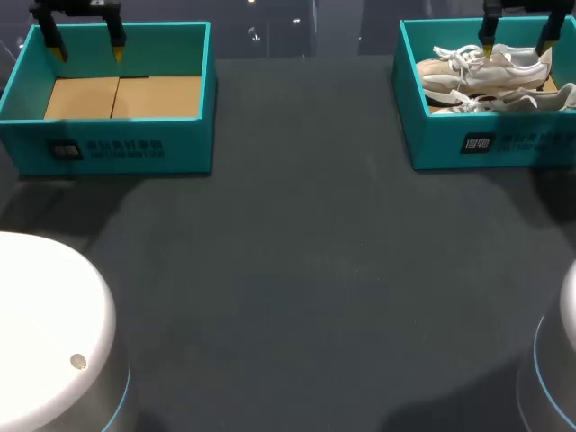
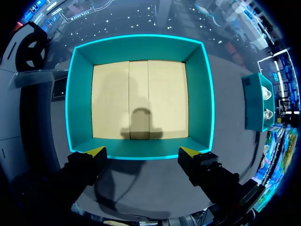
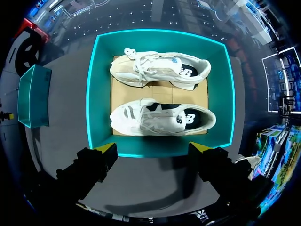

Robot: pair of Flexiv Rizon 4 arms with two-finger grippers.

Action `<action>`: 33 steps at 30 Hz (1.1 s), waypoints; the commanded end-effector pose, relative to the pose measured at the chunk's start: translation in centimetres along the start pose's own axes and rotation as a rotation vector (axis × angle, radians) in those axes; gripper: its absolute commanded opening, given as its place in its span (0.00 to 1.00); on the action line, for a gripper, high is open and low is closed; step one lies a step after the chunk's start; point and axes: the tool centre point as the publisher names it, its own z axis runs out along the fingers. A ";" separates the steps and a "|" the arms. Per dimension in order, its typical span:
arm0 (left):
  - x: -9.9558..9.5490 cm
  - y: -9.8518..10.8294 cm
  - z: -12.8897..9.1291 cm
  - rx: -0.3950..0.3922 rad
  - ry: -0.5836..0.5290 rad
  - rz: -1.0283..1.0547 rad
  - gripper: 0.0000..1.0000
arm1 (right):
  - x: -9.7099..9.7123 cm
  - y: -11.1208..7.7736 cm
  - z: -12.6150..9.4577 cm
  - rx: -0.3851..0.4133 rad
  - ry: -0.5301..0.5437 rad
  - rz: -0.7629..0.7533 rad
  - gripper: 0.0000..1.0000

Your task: Take the shoe out of the shoebox, open the shoe tongue, remove and reinsert the insole, then place the shoe into the shoebox

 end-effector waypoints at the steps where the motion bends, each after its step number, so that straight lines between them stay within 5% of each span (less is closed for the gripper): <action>1: 0.0 0.0 0.0 0.000 0.000 0.000 1.00 | -1.5 0.3 0.4 -0.001 0.004 -0.002 1.00; 33: 0.0 0.0 0.0 0.000 0.000 0.000 1.00 | -12.8 1.7 6.0 -0.010 -0.004 0.061 1.00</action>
